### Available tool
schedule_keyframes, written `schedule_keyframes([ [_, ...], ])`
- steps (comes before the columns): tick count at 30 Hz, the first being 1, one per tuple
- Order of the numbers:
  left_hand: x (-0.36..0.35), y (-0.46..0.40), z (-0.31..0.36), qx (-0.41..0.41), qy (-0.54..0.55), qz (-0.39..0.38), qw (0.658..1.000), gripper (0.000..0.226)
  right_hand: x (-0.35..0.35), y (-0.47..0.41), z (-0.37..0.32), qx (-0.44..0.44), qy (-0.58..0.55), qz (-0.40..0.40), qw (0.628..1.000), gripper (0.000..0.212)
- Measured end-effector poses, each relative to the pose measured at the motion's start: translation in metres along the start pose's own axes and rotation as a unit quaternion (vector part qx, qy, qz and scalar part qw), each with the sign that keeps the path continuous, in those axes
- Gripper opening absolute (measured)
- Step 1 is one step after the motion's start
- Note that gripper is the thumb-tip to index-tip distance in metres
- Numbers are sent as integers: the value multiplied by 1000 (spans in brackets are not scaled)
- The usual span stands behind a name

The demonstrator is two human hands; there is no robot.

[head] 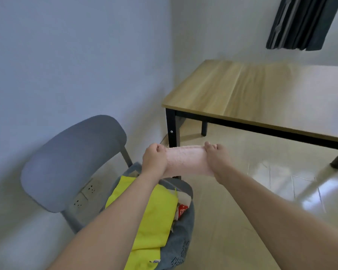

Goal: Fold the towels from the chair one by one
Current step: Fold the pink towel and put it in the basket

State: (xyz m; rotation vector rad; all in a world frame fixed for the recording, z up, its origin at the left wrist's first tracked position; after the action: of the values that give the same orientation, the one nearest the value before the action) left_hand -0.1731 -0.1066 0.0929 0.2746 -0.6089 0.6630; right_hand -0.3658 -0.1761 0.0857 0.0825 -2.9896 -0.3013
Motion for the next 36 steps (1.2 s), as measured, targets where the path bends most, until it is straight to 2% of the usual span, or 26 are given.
schedule_keyframes([
  [3, 40, 11, 106, -21, -10, -4, 1000, 26, 45, 11, -100, -24, -19, 4, 1000, 27],
  [7, 97, 46, 234, -41, -18, 1, 999, 25, 109, 45, -219, -33, -34, 21, 999, 29],
  [13, 142, 104, 334, -35, -2, 1, 999, 24, 175, 90, -318, -21, -36, 14, 999, 30],
  [21, 107, 113, 379, -64, 15, -29, 997, 25, 229, 77, -337, 14, -41, 40, 998, 23],
  [28, 33, 144, 439, -50, 28, -35, 998, 24, 326, 39, -335, 24, -41, 40, 998, 24],
  [31, -11, 162, 466, 28, 111, -66, 991, 21, 379, 16, -339, 36, -43, 24, 998, 25],
  [34, -55, 186, 484, 141, 199, -125, 962, 26, 426, 0, -340, 33, -32, -4, 999, 26],
  [36, -80, 200, 493, 179, 223, -150, 946, 31, 455, -8, -341, 27, -21, -19, 999, 26],
])
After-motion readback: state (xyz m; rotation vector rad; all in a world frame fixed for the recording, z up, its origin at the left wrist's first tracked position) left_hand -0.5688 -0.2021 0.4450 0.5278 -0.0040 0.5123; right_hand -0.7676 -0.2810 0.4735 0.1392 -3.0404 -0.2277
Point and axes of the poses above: each hand's wrist, its own y-axis away from the middle knuckle, its own x-axis out of the back of the hand, z = x × y, the point moved 7 cm from there along -y, towards the middle knuckle, and after that the axes turned 7 degrees about -y, right-handed, at the moved point
